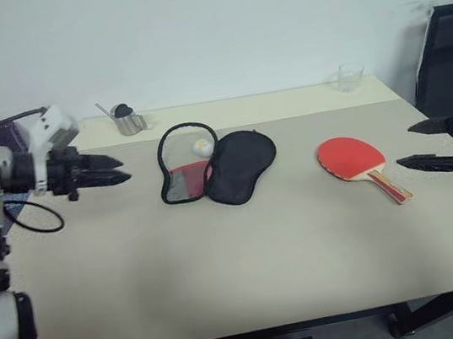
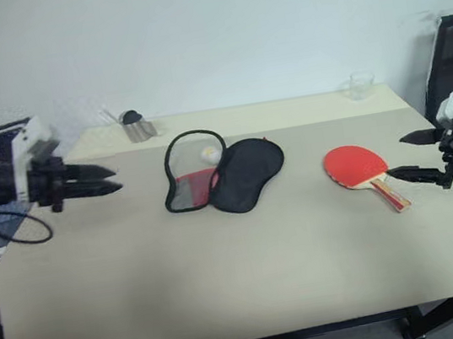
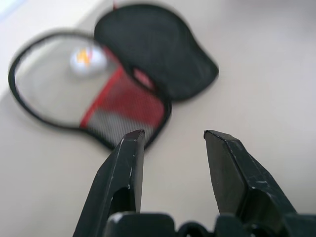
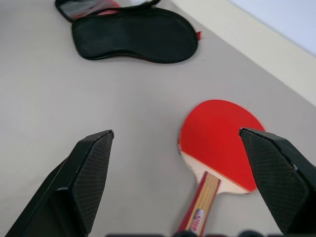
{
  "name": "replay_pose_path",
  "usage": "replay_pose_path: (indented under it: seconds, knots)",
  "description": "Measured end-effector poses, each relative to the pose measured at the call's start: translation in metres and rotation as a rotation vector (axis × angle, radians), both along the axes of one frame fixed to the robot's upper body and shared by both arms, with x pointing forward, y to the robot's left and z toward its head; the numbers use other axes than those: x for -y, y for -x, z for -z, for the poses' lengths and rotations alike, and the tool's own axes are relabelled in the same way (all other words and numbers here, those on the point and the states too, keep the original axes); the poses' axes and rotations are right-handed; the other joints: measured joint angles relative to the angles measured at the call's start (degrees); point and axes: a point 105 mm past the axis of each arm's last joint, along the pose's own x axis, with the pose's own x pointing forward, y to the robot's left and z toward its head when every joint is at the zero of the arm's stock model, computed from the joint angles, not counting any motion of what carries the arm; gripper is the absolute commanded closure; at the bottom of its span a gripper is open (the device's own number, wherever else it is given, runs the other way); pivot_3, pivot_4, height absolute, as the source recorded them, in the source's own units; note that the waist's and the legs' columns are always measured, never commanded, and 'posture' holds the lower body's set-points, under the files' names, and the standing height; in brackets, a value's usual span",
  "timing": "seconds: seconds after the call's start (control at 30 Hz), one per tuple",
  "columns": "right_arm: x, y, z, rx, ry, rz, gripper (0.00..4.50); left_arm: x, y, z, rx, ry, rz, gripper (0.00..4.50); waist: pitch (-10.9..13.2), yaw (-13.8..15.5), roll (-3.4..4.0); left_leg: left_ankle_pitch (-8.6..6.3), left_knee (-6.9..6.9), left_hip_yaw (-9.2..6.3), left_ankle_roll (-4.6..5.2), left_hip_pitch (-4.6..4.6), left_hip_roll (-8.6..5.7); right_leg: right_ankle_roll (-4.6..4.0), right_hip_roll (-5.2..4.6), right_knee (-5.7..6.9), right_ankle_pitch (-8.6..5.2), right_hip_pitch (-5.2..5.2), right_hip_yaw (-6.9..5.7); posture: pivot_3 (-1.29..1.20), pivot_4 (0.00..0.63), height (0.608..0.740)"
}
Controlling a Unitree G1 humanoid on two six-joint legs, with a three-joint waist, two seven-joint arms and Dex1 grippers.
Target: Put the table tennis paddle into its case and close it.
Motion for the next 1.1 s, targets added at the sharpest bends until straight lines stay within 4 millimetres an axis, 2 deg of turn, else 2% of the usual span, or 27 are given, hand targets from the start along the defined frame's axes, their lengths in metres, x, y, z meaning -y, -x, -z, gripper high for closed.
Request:
replay_pose_path:
  seconds: [0.1, 0.3, 0.37, 0.43, 0.53, 0.63, 0.7, 0.8, 0.87, 0.97, 1.1]
  knots:
    - [-0.008, -0.003, -0.001, 0.017, -0.015, -0.028, 0.00, 0.001, 0.005, 0.008, -0.031, 0.002, 0.009, 2.43, 0.02, 0.09, 0.00, 0.01, 0.04, -0.04, 0.00, -0.01, -0.01, -0.01, 0.00, 0.13, -0.01, -0.04, -0.02, 0.00, 0.150, 0.740]
    - [-0.011, -0.005, 0.000, 0.031, -0.029, -0.038, 0.00, 0.000, 0.004, 0.007, -0.022, 0.039, -0.009, 2.43, 0.02, 0.21, 0.00, 0.01, 0.07, -0.02, 0.00, 0.01, -0.03, 0.00, -0.01, 0.16, 0.00, -0.03, -0.01, 0.00, 0.150, 0.740]
    - [-0.013, -0.007, 0.000, 0.036, -0.034, -0.037, 0.00, 0.000, -0.015, 0.007, 0.034, 0.100, -0.070, 2.43, 0.02, 0.47, 0.00, 0.01, 0.13, -0.04, 0.00, 0.04, -0.06, 0.01, 0.00, 0.19, 0.00, 0.04, -0.06, 0.00, 0.150, 0.740]
    - [-0.017, -0.006, 0.001, 0.039, -0.032, -0.046, 0.00, 0.002, -0.038, 0.018, 0.067, 0.150, -0.159, 2.43, 0.02, 0.72, 0.00, 0.01, 0.19, -0.05, 0.00, 0.05, -0.06, 0.04, 0.00, 0.22, 0.02, 0.07, -0.06, 0.00, 0.150, 0.740]
    - [-0.024, -0.001, 0.005, 0.035, -0.031, -0.058, 0.00, 0.001, -0.060, 0.050, 0.043, 0.173, -0.293, 2.43, 0.03, 0.82, -0.02, 0.01, 0.21, -0.02, -0.01, -0.01, -0.05, 0.07, -0.02, 0.19, 0.04, 0.06, -0.03, 0.00, 0.150, 0.740]
    - [-0.022, 0.005, 0.013, 0.015, -0.058, -0.024, 0.00, 0.010, -0.080, 0.080, 0.011, 0.209, -0.424, 2.43, 0.05, 0.95, -0.07, 0.01, 0.21, -0.01, -0.01, -0.07, -0.03, 0.13, -0.05, 0.15, 0.01, 0.05, -0.03, 0.00, 0.150, 0.740]
    - [-0.029, 0.008, 0.016, 0.008, -0.074, -0.022, 0.00, 0.013, -0.091, 0.089, 0.014, 0.220, -0.516, 2.43, 0.09, 0.87, -0.14, 0.00, 0.21, 0.00, -0.02, -0.06, -0.06, 0.15, -0.10, 0.16, 0.03, 0.04, 0.00, 0.00, 0.150, 0.740]
    - [-0.038, 0.014, 0.016, 0.007, -0.080, -0.032, 0.00, 0.021, -0.104, 0.089, 0.043, 0.260, -0.609, 2.43, 0.13, 0.79, -0.21, 0.01, 0.22, -0.03, -0.02, -0.05, -0.07, 0.16, -0.10, 0.18, 0.03, 0.05, -0.02, 0.00, 0.150, 0.740]
    - [-0.038, 0.015, 0.019, 0.001, -0.073, -0.005, 0.00, 0.031, -0.111, 0.090, 0.053, 0.281, -0.647, 2.43, 0.13, 0.85, -0.21, 0.01, 0.22, -0.04, -0.03, -0.01, -0.07, 0.17, -0.12, 0.18, 0.04, 0.10, -0.04, 0.00, 0.150, 0.740]
    - [-0.038, 0.020, 0.023, -0.021, -0.079, 0.016, 0.00, 0.044, -0.116, 0.103, 0.033, 0.299, -0.693, 2.43, 0.13, 0.80, -0.21, 0.01, 0.22, -0.01, -0.04, 0.00, -0.08, 0.19, -0.16, 0.17, 0.05, 0.10, -0.01, 0.00, 0.150, 0.740]
    - [-0.040, 0.025, 0.019, -0.007, -0.083, 0.035, 0.00, 0.049, -0.121, 0.117, 0.030, 0.299, -0.803, 2.43, 0.17, 0.72, -0.27, 0.02, 0.22, -0.03, -0.06, 0.00, -0.08, 0.20, -0.16, 0.18, 0.05, 0.10, 0.00, 0.00, 0.150, 0.740]
